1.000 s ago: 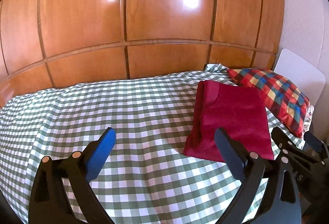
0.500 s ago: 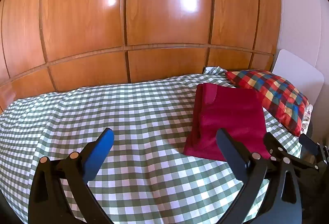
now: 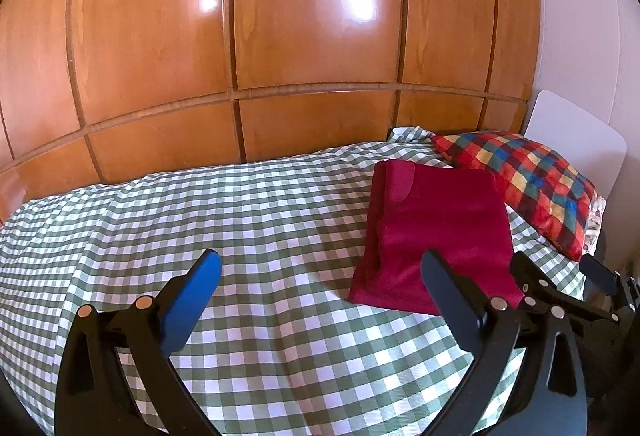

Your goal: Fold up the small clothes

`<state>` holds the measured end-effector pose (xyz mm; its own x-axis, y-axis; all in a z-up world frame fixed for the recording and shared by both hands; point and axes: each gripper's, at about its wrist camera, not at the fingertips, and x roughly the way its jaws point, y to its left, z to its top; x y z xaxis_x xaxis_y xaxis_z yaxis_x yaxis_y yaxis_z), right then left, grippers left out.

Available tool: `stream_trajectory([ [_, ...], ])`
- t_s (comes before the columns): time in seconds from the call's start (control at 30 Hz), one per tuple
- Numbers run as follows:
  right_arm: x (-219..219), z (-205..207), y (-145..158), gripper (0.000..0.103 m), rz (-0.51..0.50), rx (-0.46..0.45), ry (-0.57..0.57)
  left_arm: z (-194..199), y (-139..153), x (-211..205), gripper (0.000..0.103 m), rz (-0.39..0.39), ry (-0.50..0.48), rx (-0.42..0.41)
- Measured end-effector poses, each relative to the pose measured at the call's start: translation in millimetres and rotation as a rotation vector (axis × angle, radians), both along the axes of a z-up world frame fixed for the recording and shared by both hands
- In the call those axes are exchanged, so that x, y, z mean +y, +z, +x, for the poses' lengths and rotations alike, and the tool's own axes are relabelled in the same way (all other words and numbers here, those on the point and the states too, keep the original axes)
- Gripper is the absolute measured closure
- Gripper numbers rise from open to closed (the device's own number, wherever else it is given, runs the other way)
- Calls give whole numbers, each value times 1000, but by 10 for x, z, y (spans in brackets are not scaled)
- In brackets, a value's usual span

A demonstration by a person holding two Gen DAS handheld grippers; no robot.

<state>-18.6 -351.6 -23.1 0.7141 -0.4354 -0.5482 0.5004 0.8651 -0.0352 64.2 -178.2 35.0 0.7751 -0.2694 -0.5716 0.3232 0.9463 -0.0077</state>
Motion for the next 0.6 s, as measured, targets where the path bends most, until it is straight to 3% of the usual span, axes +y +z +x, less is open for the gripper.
stream_trajectory([
  [0.6, -29, 33, 9, 4, 7, -7, 0, 15, 13, -49, 3, 12, -16, -3],
])
